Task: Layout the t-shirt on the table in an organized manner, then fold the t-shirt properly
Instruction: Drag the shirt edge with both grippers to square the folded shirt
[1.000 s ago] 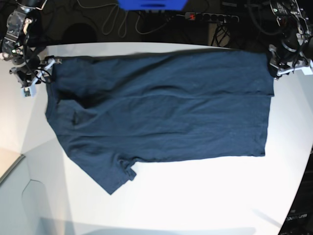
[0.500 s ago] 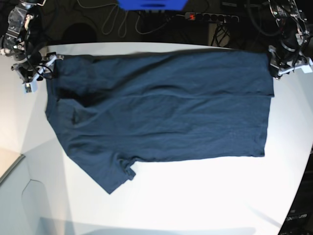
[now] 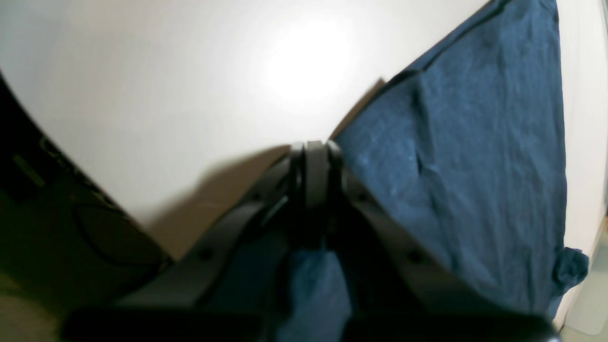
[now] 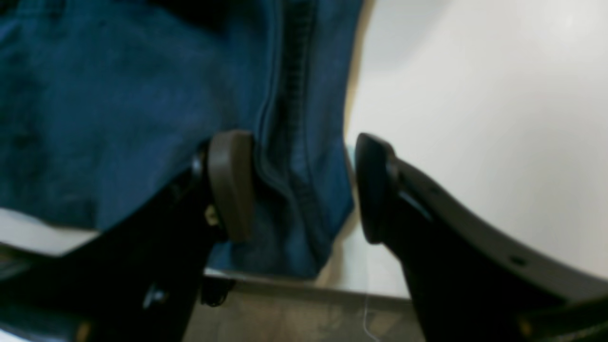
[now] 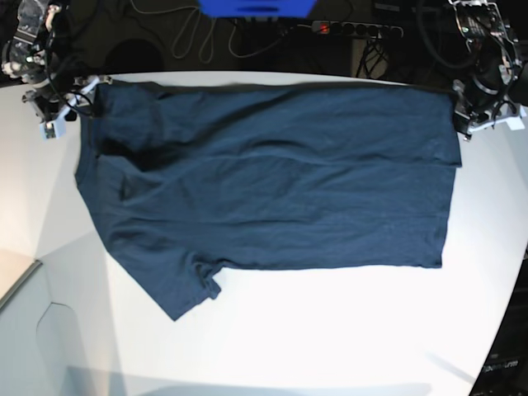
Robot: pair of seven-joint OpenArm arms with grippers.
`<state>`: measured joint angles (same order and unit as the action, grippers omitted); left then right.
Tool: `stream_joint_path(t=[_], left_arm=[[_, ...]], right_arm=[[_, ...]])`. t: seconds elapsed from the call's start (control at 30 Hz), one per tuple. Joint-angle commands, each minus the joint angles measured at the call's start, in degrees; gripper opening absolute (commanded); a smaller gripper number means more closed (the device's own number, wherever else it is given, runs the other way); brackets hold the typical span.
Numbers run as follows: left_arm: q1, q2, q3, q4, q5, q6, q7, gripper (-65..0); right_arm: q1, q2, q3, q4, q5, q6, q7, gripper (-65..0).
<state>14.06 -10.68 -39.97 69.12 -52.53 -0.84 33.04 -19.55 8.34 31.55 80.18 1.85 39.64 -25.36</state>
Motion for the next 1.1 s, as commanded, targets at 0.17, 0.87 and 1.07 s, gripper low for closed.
stream_joint_path(t=[0.17, 0.87, 1.07], left_arm=[[0.13, -1.06, -0.52, 0.90, 0.36, 0.89, 0.41, -63.9], [-1.80, -2.55, -0.43, 19.36, 0.45, 1.50, 0.41, -38.9], [-9.10, -2.55, 0.01, 16.37, 0.53, 1.24, 0.41, -19.5]], right_arm=[[-3.97, -0.82, 0.41, 6.19, -0.92, 0.36, -1.84, -31.9], [7.55, -2.67, -0.65, 19.99, -1.01, 0.36, -2.28, -28.0], [20.83, 0.67, -4.61, 6.98, -1.01, 0.36, -2.28, -25.4]])
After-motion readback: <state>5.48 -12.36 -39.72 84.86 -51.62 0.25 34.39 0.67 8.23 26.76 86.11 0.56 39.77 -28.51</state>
